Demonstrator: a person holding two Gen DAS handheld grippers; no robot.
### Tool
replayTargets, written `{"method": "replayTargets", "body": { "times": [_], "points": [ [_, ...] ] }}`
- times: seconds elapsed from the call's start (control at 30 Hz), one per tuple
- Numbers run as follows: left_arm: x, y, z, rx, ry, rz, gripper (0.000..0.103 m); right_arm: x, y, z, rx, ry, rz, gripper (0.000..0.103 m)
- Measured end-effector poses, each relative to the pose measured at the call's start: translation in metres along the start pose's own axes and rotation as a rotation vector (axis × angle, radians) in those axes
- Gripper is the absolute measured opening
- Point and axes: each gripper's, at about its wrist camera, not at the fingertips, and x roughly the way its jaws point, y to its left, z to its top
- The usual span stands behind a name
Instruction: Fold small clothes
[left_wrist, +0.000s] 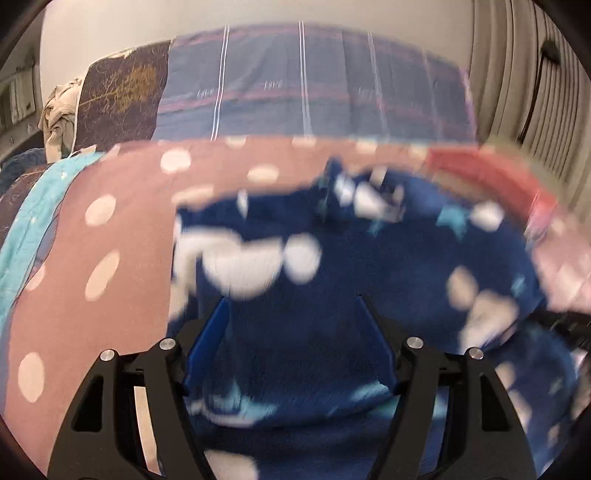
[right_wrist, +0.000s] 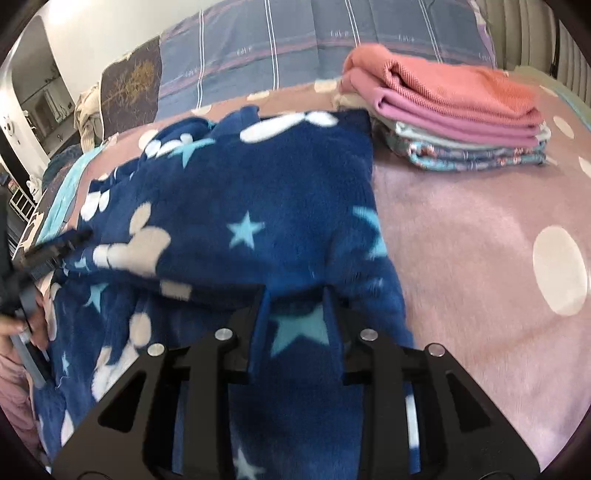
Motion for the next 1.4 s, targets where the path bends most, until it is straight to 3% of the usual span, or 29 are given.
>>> {"method": "replayTargets", "body": {
  "times": [0.17,0.27,0.4,0.43,0.53,0.63,0.7,0.73,0.8,0.9,1.03,1.1,1.17,1.2,1.23,1.27,1.3,1.33,1.4],
  "points": [
    [0.039,-0.013,0.050,0.030,0.025,-0.011,0.071,-0.017,0.017,0.045,0.026,-0.091,0.105,0.032],
    [0.078,-0.016,0.068,-0.006,0.081,-0.025,0.071,0.003,0.030,0.091,0.037,-0.079,0.207,0.040],
    [0.119,-0.018,0.077,-0.047,0.144,-0.074,0.071,0.047,0.028,0.133,0.074,-0.039,0.168,0.042],
    [0.125,-0.018,0.078,-0.049,0.155,-0.078,0.067,0.057,0.026,0.138,0.084,-0.024,0.163,0.042],
    [0.134,-0.018,0.081,-0.080,0.203,-0.158,0.006,0.091,0.016,0.149,0.154,0.022,0.221,0.044],
    [0.118,-0.009,0.081,-0.087,0.224,-0.136,0.006,0.114,0.011,0.134,0.159,0.032,0.196,0.042],
    [0.115,0.001,0.078,-0.047,0.231,-0.083,0.006,0.117,0.013,0.123,0.078,-0.023,0.185,0.041],
    [0.119,0.009,0.074,-0.047,0.253,-0.060,0.000,0.115,0.015,0.119,0.053,-0.054,0.183,0.041],
    [0.135,0.022,0.062,-0.037,0.297,0.061,0.000,0.114,0.018,0.118,0.048,-0.064,0.161,0.041],
    [0.132,0.034,0.057,-0.120,0.259,0.000,0.000,0.113,0.022,0.118,0.030,-0.063,0.138,0.041],
    [0.097,0.017,0.077,-0.091,0.142,-0.043,0.002,0.100,0.026,0.120,0.032,-0.089,0.123,0.041],
    [0.084,0.000,0.088,-0.079,0.089,-0.116,0.003,0.088,0.028,0.125,0.056,-0.129,0.144,0.030],
    [0.086,-0.024,0.092,-0.031,0.077,-0.172,0.014,0.076,0.038,0.132,0.062,-0.172,0.221,0.025],
    [0.093,-0.033,0.090,-0.003,0.089,-0.170,0.020,0.074,0.044,0.135,0.055,-0.174,0.249,0.025],
    [0.108,-0.044,0.084,0.039,0.125,-0.133,0.033,0.077,0.050,0.136,0.045,-0.160,0.270,0.025],
    [0.126,-0.050,0.074,0.082,0.175,-0.069,0.037,0.086,0.055,0.137,0.031,-0.120,0.252,0.025],
    [0.147,-0.053,0.059,0.118,0.223,-0.017,0.038,0.103,0.057,0.135,0.018,-0.061,0.172,0.024],
    [0.150,-0.053,0.047,0.111,0.171,-0.024,0.038,0.124,0.054,0.130,0.006,0.005,0.079,0.020],
    [0.143,-0.050,0.045,0.089,0.154,-0.028,0.037,0.133,0.045,0.122,0.007,-0.024,0.114,0.018]
  ]
}}
